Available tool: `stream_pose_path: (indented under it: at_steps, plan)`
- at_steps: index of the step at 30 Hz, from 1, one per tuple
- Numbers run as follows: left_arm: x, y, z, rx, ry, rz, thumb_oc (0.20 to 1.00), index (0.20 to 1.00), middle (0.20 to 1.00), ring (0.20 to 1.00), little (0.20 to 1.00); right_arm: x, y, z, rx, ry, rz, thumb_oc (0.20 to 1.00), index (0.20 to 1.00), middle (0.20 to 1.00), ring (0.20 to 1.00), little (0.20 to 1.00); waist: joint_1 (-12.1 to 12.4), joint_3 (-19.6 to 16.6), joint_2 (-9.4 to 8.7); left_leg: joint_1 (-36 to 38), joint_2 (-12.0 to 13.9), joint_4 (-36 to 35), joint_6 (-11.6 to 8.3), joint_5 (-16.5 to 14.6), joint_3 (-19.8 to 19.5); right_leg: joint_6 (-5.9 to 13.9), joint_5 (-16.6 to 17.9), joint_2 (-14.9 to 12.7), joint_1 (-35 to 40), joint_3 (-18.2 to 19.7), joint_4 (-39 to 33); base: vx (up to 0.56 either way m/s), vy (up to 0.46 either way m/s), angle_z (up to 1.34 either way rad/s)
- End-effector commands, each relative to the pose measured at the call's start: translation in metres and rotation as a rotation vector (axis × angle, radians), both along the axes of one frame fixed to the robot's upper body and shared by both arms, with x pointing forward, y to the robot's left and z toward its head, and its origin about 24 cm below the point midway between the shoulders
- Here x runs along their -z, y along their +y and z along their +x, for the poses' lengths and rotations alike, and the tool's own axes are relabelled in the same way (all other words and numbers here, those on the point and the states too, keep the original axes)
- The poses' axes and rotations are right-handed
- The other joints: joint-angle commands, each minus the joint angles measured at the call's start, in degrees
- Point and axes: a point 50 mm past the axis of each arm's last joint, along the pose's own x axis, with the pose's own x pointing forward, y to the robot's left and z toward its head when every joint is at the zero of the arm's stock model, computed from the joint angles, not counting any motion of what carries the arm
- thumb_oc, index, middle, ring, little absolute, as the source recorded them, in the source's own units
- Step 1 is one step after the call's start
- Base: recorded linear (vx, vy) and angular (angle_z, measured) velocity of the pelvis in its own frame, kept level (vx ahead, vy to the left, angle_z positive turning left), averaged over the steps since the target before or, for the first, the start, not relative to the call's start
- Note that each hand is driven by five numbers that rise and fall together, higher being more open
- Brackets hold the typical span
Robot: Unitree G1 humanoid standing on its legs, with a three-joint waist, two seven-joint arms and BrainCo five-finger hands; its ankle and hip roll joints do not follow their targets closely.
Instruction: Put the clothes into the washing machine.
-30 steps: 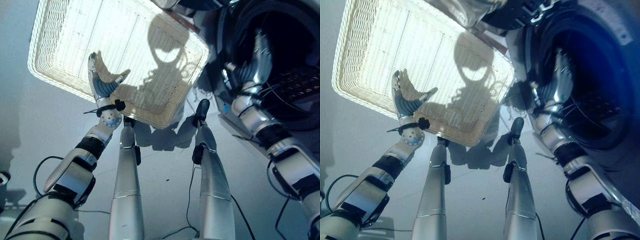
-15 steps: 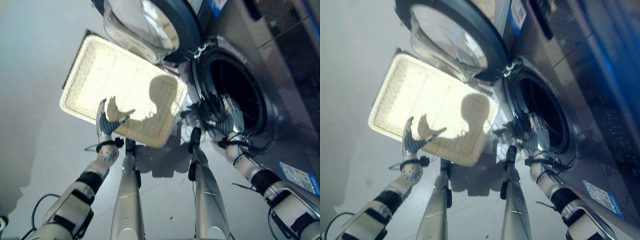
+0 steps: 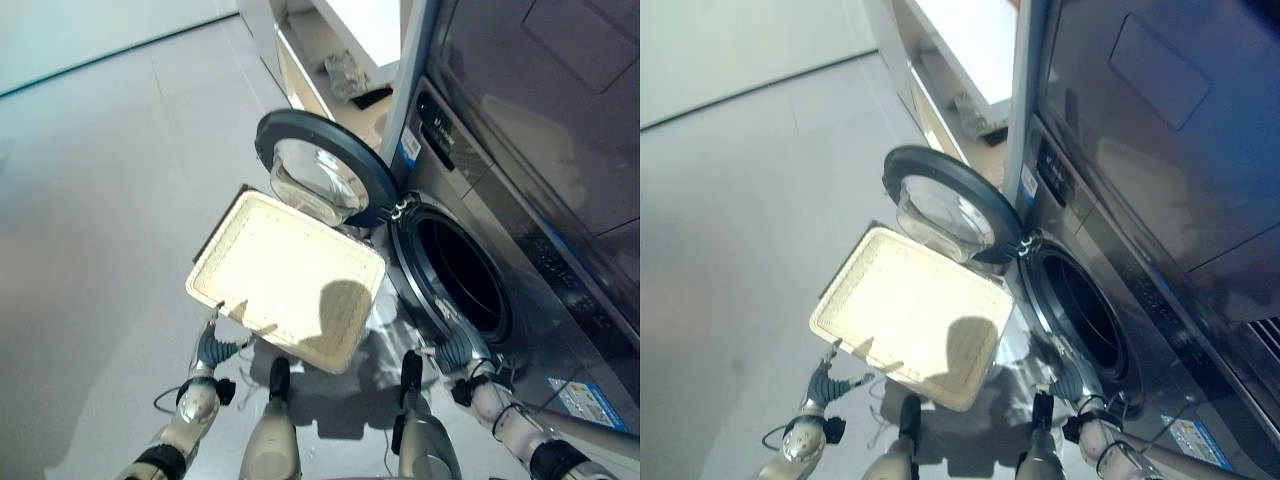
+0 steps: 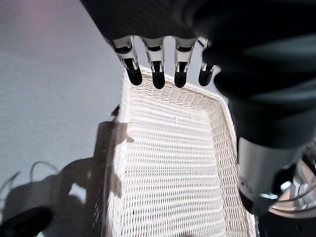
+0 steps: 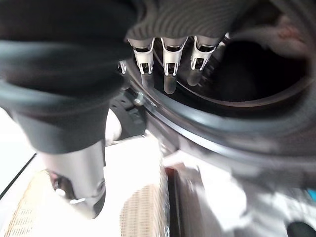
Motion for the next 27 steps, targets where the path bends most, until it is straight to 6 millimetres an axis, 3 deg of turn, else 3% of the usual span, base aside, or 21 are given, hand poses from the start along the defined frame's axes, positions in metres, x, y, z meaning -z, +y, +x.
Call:
stream_pose_path:
  at_steps: [1, 6, 10, 13, 18, 27]
  plan:
    - [0.015, 0.007, -0.014, 0.058, 0.155, 0.002, 1.000, 1.000, 1.000, 1.000, 1.000, 0.028, -0.002, -0.027, 0.100, 0.197, 0.199, 1.000, 1.000, 1.000, 1.000, 1.000, 1.3, -8.2, -2.55, 1.2, -0.7, 0.5, 2.57, -2.3, 5.1, 2.40, -3.5, -1.9, 2.1, -2.0, 3.1, 0.20, 0.000, -0.08]
    - [0.043, 0.011, -0.050, 0.032, 0.400, -0.055, 1.000, 1.000, 1.000, 1.000, 1.000, 0.069, -0.015, -0.085, 0.324, 0.521, 0.300, 1.000, 1.000, 1.000, 1.000, 1.000, 1.5, -13.7, -1.87, 5.2, -0.6, 0.1, 2.77, -3.5, 6.3, 1.78, -4.5, -1.5, 6.4, -2.4, 1.8, 0.17, 0.006, 0.01]
    - [0.055, 0.010, -0.071, 0.041, 0.530, -0.067, 1.000, 1.000, 1.000, 1.000, 1.000, 0.081, -0.020, -0.111, 0.440, 0.676, 0.330, 1.000, 1.000, 1.000, 1.000, 1.000, 1.5, -15.7, -1.78, 6.7, -0.5, 0.1, 2.76, -4.1, 7.0, 1.46, -5.0, -1.1, 8.0, -2.3, 1.3, 0.09, 0.003, 0.01]
    - [0.065, 0.011, -0.091, -0.087, 0.644, -0.189, 1.000, 1.000, 1.000, 1.000, 1.000, 0.087, -0.024, -0.131, 0.503, 0.798, 0.319, 1.000, 1.000, 1.000, 1.000, 1.000, 1.4, -16.8, -1.72, 7.8, -0.3, 0.1, 2.89, -4.7, 7.4, 1.11, -5.6, -0.8, 8.8, -1.8, 1.4, 0.07, 0.001, 0.00]
    - [0.072, 0.004, -0.108, -0.093, 0.714, -0.251, 1.000, 1.000, 1.000, 1.000, 1.000, 0.092, -0.022, -0.150, 0.600, 0.871, 0.375, 1.000, 1.000, 1.000, 1.000, 1.000, 1.6, -18.1, -1.86, 9.0, -0.3, 0.1, 3.09, -5.4, 7.0, 0.72, -6.2, -0.5, 10.0, -1.4, 1.4, 0.03, -0.008, 0.01]
    - [0.074, 0.003, -0.110, -0.087, 0.754, -0.272, 1.000, 1.000, 1.000, 1.000, 1.000, 0.092, -0.023, -0.151, 0.599, 0.898, 0.372, 1.000, 1.000, 1.000, 1.000, 1.000, 1.5, -18.7, -1.86, 9.3, 0.2, 0.1, 2.96, -5.7, 7.0, 0.55, -6.0, -0.1, 9.8, -0.4, 0.5, 0.00, 0.000, 0.00]
